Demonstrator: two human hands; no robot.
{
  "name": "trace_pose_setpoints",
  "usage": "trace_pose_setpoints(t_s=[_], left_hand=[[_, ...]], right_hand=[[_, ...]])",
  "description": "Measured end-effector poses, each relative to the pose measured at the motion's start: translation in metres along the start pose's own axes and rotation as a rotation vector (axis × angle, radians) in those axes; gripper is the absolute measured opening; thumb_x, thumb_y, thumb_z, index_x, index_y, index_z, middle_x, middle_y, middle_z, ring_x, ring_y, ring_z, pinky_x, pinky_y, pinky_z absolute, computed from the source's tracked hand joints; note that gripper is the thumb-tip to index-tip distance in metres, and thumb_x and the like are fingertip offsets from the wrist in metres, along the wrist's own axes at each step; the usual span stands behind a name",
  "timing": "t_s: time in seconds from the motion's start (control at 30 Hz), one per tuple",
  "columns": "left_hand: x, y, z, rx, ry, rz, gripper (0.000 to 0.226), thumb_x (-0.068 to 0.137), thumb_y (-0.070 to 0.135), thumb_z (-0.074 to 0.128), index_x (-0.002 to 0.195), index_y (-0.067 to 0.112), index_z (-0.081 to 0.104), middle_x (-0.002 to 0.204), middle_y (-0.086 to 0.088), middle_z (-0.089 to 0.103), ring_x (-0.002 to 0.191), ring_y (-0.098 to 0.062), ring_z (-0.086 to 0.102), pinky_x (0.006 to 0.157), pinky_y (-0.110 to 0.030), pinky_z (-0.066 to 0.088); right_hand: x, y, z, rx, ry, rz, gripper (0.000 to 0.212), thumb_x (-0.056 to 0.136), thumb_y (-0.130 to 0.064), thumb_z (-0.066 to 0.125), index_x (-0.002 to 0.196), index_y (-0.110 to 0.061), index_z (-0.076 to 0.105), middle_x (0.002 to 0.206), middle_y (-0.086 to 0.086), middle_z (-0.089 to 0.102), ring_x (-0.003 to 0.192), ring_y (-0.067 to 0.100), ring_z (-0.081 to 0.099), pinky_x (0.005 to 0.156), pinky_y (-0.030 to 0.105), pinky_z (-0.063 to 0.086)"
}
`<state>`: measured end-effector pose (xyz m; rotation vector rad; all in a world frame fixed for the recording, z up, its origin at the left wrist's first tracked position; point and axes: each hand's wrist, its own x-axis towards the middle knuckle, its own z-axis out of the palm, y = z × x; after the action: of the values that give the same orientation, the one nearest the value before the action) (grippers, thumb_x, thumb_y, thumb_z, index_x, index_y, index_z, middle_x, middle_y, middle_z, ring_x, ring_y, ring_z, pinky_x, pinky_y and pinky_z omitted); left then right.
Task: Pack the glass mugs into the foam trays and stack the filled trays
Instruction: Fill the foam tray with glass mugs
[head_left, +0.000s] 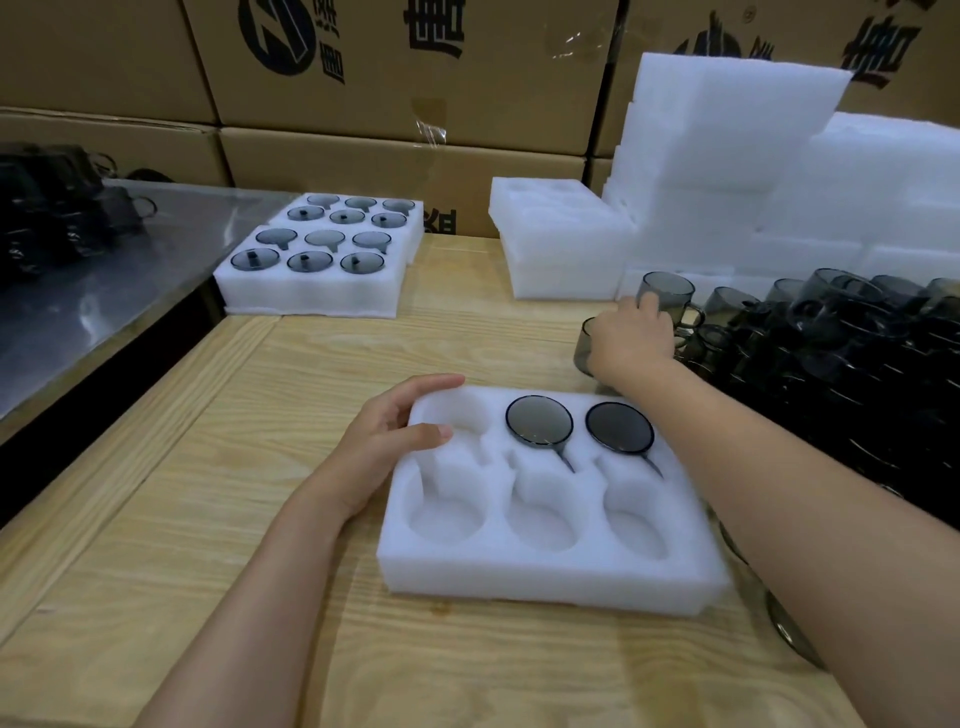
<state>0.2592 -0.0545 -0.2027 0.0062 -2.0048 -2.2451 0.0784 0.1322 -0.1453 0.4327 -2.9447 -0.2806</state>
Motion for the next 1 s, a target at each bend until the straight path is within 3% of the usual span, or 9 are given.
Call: trace_pose_setpoints(t_s=[0.17,0.3,0.43,0.57,0.67,0.77,0.8,0.9,1.0], left_hand=[[-0.001,0.001,0.000,0.012,0.002,0.009,0.055,0.061,0.021,0.074,0.116,0.025,0.068,0.108,0.003,0.069,0.097,-0.023,0.067,0.072,-0.028,0.054],[-0.001,-0.001,0.001,0.009,0.017,0.023,0.051,0.070,0.013,0.065,0.119,0.022,0.064,0.107,0.000,0.068,0.096,-0.022,0.066,0.074,-0.028,0.054],[0.000,0.002,0.000,0.053,0.094,0.093,0.075,0.063,0.020,0.070,0.133,0.033,0.047,0.136,0.004,0.052,0.122,-0.014,0.053,0.100,-0.032,0.043],[0.000,0.005,-0.002,-0.033,0.115,0.130,0.092,0.058,0.026,0.073,0.142,0.030,0.037,0.141,0.007,0.049,0.127,-0.016,0.049,0.107,-0.037,0.038],[0.000,0.003,0.002,-0.013,0.024,0.139,0.081,0.062,0.010,0.072,0.137,0.020,0.043,0.130,0.003,0.058,0.123,-0.018,0.053,0.100,-0.033,0.043],[-0.002,0.004,0.005,0.092,-0.032,0.138,0.072,0.059,0.015,0.076,0.127,0.014,0.051,0.095,0.013,0.067,0.096,-0.001,0.059,0.083,-0.016,0.046],[-0.002,0.004,0.005,0.100,-0.024,0.135,0.074,0.056,0.020,0.080,0.126,0.015,0.053,0.097,0.004,0.067,0.099,-0.002,0.059,0.084,-0.017,0.045],[-0.004,0.008,0.006,0.037,-0.001,0.120,0.096,0.042,0.037,0.091,0.127,0.012,0.054,0.144,-0.018,0.044,0.134,-0.024,0.043,0.104,-0.037,0.040],[-0.002,0.007,0.004,-0.022,-0.005,0.131,0.080,0.046,0.025,0.085,0.121,0.020,0.061,0.147,-0.007,0.043,0.138,-0.025,0.038,0.111,-0.043,0.034]], right_hand=[[-0.002,-0.010,0.003,-0.019,-0.003,-0.015,0.040,0.091,-0.013,0.044,0.131,-0.016,0.051,0.137,0.014,0.038,0.127,0.031,0.029,0.098,0.038,0.029],[-0.021,-0.020,-0.020,0.172,0.101,-0.112,0.040,0.090,-0.007,0.046,0.128,-0.014,0.051,0.129,0.013,0.038,0.124,0.032,0.031,0.099,0.040,0.030],[-0.069,-0.033,-0.044,0.582,0.064,-0.295,0.027,0.090,-0.012,0.049,0.116,-0.020,0.055,0.135,0.011,0.031,0.125,0.031,0.030,0.099,0.038,0.031],[-0.120,-0.047,-0.051,0.721,0.131,-0.397,0.022,0.093,-0.016,0.049,0.115,-0.022,0.051,0.143,0.008,0.032,0.124,0.032,0.037,0.098,0.040,0.034],[-0.138,-0.061,-0.048,0.742,0.178,-0.416,0.021,0.094,-0.018,0.048,0.115,-0.020,0.052,0.147,0.005,0.029,0.124,0.029,0.040,0.096,0.038,0.032],[-0.145,-0.070,-0.039,0.724,0.179,-0.420,0.028,0.095,-0.017,0.046,0.122,-0.016,0.053,0.151,0.001,0.024,0.125,0.026,0.037,0.099,0.035,0.030],[-0.145,-0.072,-0.037,0.737,0.193,-0.417,0.030,0.095,-0.016,0.046,0.124,-0.015,0.053,0.151,0.001,0.025,0.125,0.026,0.036,0.099,0.034,0.029],[-0.150,-0.073,-0.035,0.949,0.258,-0.411,0.032,0.094,-0.013,0.047,0.125,-0.015,0.055,0.143,0.000,0.039,0.123,0.023,0.041,0.101,0.033,0.032],[-0.153,-0.073,-0.033,1.199,0.283,-0.310,0.036,0.095,-0.012,0.045,0.131,-0.015,0.049,0.139,0.000,0.045,0.127,0.017,0.040,0.104,0.032,0.033]])
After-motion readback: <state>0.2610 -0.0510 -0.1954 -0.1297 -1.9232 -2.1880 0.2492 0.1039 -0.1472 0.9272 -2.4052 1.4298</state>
